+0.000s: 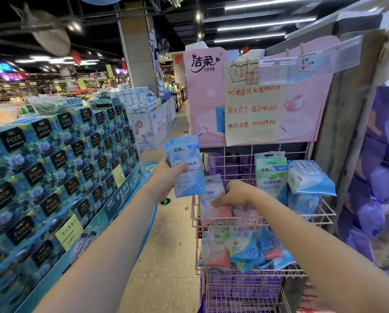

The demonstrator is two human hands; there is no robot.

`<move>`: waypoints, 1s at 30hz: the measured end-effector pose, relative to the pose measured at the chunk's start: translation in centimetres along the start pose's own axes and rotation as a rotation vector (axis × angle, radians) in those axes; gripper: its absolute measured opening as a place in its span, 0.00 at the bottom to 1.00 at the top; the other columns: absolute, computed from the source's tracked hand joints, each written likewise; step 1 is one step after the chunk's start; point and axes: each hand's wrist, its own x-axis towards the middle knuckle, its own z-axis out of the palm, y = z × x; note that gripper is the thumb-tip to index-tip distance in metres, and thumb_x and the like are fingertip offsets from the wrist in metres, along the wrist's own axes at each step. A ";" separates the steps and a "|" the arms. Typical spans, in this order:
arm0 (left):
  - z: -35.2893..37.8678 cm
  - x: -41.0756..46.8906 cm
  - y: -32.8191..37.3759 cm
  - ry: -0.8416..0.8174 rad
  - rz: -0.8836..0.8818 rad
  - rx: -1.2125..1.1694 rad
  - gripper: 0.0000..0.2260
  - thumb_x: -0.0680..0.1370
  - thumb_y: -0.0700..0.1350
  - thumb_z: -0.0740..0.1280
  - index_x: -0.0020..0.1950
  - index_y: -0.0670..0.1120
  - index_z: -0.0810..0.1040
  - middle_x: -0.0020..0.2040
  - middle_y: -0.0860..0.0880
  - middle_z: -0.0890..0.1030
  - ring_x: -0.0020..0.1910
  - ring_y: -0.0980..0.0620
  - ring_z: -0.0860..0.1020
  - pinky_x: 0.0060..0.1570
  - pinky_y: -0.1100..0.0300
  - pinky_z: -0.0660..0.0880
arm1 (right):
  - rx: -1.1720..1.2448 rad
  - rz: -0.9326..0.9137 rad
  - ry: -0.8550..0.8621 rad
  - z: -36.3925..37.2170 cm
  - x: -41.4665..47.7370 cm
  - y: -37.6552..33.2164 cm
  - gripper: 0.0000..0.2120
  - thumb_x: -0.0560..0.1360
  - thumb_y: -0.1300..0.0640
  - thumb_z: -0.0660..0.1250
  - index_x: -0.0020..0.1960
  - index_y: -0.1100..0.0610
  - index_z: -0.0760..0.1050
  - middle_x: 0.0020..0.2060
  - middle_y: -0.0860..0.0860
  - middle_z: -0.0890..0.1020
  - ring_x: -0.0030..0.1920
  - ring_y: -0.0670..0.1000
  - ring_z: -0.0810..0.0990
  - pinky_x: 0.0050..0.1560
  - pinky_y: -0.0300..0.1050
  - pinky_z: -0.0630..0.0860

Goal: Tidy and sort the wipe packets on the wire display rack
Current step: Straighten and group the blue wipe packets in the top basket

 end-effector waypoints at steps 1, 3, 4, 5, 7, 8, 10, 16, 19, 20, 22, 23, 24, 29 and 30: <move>-0.3 -0.1 0.1 0.009 0.001 -0.005 0.19 0.74 0.36 0.73 0.62 0.47 0.75 0.62 0.38 0.84 0.60 0.36 0.84 0.61 0.39 0.80 | 0.002 -0.002 -0.025 -0.3 0.0 -0.1 0.22 0.67 0.43 0.80 0.50 0.58 0.78 0.42 0.51 0.82 0.37 0.49 0.79 0.34 0.43 0.75; -0.8 -0.3 0.3 0.023 0.003 -0.018 0.18 0.77 0.34 0.71 0.66 0.44 0.75 0.62 0.39 0.84 0.58 0.37 0.84 0.57 0.44 0.82 | 0.017 -0.004 -0.071 -0.7 0.2 -0.1 0.27 0.63 0.43 0.81 0.54 0.56 0.78 0.49 0.51 0.83 0.47 0.53 0.82 0.47 0.50 0.80; -0.9 -0.4 0.4 0.029 0.005 -0.029 0.17 0.79 0.34 0.70 0.67 0.43 0.74 0.61 0.39 0.84 0.55 0.39 0.85 0.52 0.47 0.83 | 0.048 0.000 -0.096 -0.9 0.4 -0.1 0.32 0.59 0.43 0.82 0.57 0.55 0.77 0.52 0.51 0.83 0.52 0.54 0.83 0.54 0.54 0.81; -1.1 -0.5 0.4 0.038 0.007 -0.043 0.16 0.80 0.33 0.69 0.67 0.42 0.74 0.60 0.40 0.84 0.52 0.41 0.85 0.47 0.50 0.84 | 0.101 0.006 -0.119 -1.1 0.7 0.1 0.37 0.55 0.44 0.82 0.60 0.53 0.76 0.55 0.52 0.83 0.55 0.56 0.83 0.59 0.58 0.80; -1.2 -0.6 0.5 0.048 0.011 -0.070 0.16 0.80 0.32 0.68 0.67 0.42 0.74 0.58 0.40 0.84 0.49 0.43 0.85 0.44 0.52 0.84 | 0.215 0.016 -0.143 -1.2 1.4 0.7 0.40 0.54 0.50 0.83 0.64 0.52 0.74 0.57 0.55 0.83 0.57 0.60 0.84 0.60 0.64 0.80; -1.2 -0.6 0.4 0.051 0.010 -0.081 0.16 0.80 0.32 0.68 0.68 0.41 0.74 0.58 0.40 0.84 0.49 0.43 0.85 0.44 0.52 0.84 | 0.233 0.016 -0.145 -1.4 1.4 0.6 0.39 0.55 0.53 0.82 0.63 0.51 0.73 0.57 0.56 0.83 0.58 0.63 0.84 0.59 0.68 0.79; -1.2 -0.7 0.4 0.054 0.002 -0.092 0.16 0.80 0.32 0.68 0.67 0.42 0.74 0.57 0.40 0.84 0.48 0.43 0.86 0.44 0.52 0.84 | 0.237 0.009 -0.151 -1.7 0.8 0.2 0.31 0.62 0.59 0.80 0.62 0.52 0.72 0.57 0.58 0.83 0.58 0.65 0.83 0.59 0.70 0.78; -0.9 -1.0 0.5 0.063 -0.005 -0.104 0.14 0.80 0.32 0.68 0.64 0.43 0.74 0.55 0.42 0.85 0.44 0.47 0.86 0.38 0.55 0.83 | 0.197 0.008 -0.206 -2.5 0.5 -0.1 0.30 0.63 0.64 0.73 0.63 0.52 0.71 0.59 0.62 0.79 0.50 0.60 0.81 0.47 0.55 0.75; -0.8 -1.2 0.5 0.068 -0.010 -0.100 0.17 0.80 0.32 0.69 0.67 0.41 0.73 0.57 0.42 0.84 0.46 0.46 0.86 0.36 0.58 0.82 | 0.184 0.011 -0.254 -2.4 1.5 0.4 0.34 0.60 0.62 0.75 0.64 0.46 0.71 0.62 0.62 0.78 0.56 0.64 0.82 0.54 0.62 0.78; -0.8 -1.2 0.5 0.068 -0.009 -0.101 0.17 0.80 0.32 0.69 0.67 0.41 0.73 0.57 0.42 0.84 0.46 0.46 0.86 0.36 0.58 0.82 | 0.183 0.004 -0.264 -2.4 1.7 0.4 0.34 0.61 0.61 0.75 0.64 0.46 0.70 0.62 0.62 0.78 0.56 0.64 0.82 0.56 0.64 0.77; -0.7 -1.1 0.5 0.063 -0.007 -0.098 0.15 0.80 0.32 0.68 0.65 0.42 0.74 0.55 0.43 0.85 0.44 0.47 0.86 0.36 0.58 0.82 | 0.188 -0.005 -0.277 -2.4 1.4 0.3 0.33 0.63 0.62 0.74 0.66 0.46 0.69 0.63 0.60 0.78 0.59 0.65 0.82 0.58 0.63 0.79; -0.8 -1.0 0.6 0.063 -0.006 -0.093 0.13 0.80 0.32 0.68 0.62 0.43 0.75 0.53 0.44 0.85 0.42 0.48 0.86 0.35 0.58 0.82 | 0.189 -0.008 -0.276 -2.4 1.0 0.1 0.32 0.65 0.60 0.74 0.67 0.48 0.69 0.62 0.59 0.78 0.61 0.64 0.81 0.60 0.62 0.79; -0.7 -0.9 0.7 0.063 -0.002 -0.083 0.11 0.80 0.32 0.68 0.59 0.44 0.76 0.51 0.44 0.85 0.41 0.50 0.86 0.35 0.58 0.82 | 0.183 -0.017 -0.268 -2.2 0.8 0.1 0.31 0.66 0.57 0.75 0.67 0.50 0.69 0.62 0.58 0.78 0.61 0.63 0.81 0.61 0.62 0.79; -0.6 -0.5 1.0 0.063 0.004 -0.060 0.10 0.79 0.32 0.69 0.55 0.46 0.77 0.50 0.46 0.86 0.41 0.50 0.86 0.35 0.58 0.82 | 0.102 -0.065 -0.146 -2.1 0.0 0.0 0.36 0.69 0.49 0.78 0.71 0.48 0.62 0.56 0.53 0.77 0.47 0.54 0.78 0.40 0.46 0.76; -0.6 -0.4 1.0 0.071 0.002 -0.069 0.11 0.79 0.32 0.69 0.55 0.46 0.77 0.50 0.46 0.86 0.41 0.50 0.86 0.35 0.58 0.82 | 0.111 -0.056 -0.146 -2.2 0.2 0.2 0.36 0.67 0.50 0.79 0.69 0.48 0.64 0.54 0.53 0.78 0.46 0.54 0.77 0.40 0.45 0.75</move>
